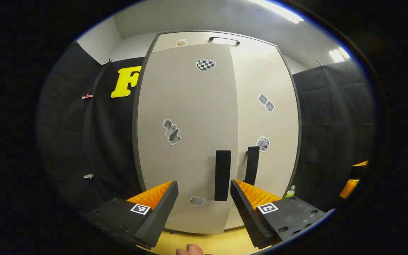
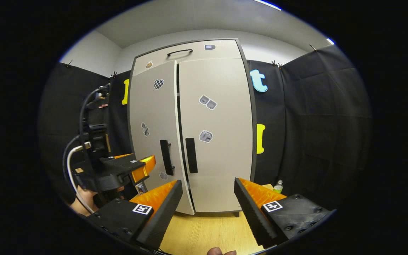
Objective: Grab one shoe with the right hand and put it into the shoe cabinet, grab the other shoe with the left hand and put it into the shoe cabinet; then close the right door with the right hand and the left door with the left hand.
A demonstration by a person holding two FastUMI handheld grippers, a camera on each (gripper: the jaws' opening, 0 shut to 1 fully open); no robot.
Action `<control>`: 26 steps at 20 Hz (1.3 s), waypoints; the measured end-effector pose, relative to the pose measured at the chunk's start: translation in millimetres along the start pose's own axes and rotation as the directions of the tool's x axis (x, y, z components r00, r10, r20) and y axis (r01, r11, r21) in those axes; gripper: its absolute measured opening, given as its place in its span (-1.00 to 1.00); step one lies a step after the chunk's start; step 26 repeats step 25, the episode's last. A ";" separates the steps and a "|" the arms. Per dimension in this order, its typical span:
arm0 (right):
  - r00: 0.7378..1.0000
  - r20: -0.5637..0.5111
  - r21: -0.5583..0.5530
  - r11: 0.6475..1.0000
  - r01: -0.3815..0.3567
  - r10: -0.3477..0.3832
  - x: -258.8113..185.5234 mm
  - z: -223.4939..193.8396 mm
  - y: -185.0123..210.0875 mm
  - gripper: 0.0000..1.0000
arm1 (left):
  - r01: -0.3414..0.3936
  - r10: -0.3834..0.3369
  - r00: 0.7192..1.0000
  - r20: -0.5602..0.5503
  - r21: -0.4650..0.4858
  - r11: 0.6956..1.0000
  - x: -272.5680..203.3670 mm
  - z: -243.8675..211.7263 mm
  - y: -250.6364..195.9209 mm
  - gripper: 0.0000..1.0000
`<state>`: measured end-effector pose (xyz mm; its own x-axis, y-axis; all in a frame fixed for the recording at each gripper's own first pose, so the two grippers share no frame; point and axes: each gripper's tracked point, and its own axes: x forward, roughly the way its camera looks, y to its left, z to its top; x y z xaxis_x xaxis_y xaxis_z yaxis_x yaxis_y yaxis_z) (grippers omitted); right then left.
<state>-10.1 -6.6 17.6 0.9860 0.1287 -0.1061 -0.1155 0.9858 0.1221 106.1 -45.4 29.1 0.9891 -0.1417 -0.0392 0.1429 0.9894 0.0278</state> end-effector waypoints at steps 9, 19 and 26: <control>1.000 0.019 -0.015 1.000 0.002 -0.001 -14.5 4.1 15.4 0.94 | -0.014 0.014 1.000 -0.012 0.003 1.000 -68.0 10.0 15.3 0.89; 1.000 0.023 -0.038 0.999 -0.003 0.004 -21.7 3.6 29.6 0.94 | -0.038 0.037 0.999 -0.028 -0.010 0.999 -118.3 -0.6 17.7 0.89; 1.000 0.023 -0.056 0.998 0.000 0.002 -26.9 2.3 36.8 0.94 | -0.059 0.058 0.998 -0.036 -0.005 0.998 -134.1 -7.6 28.3 0.89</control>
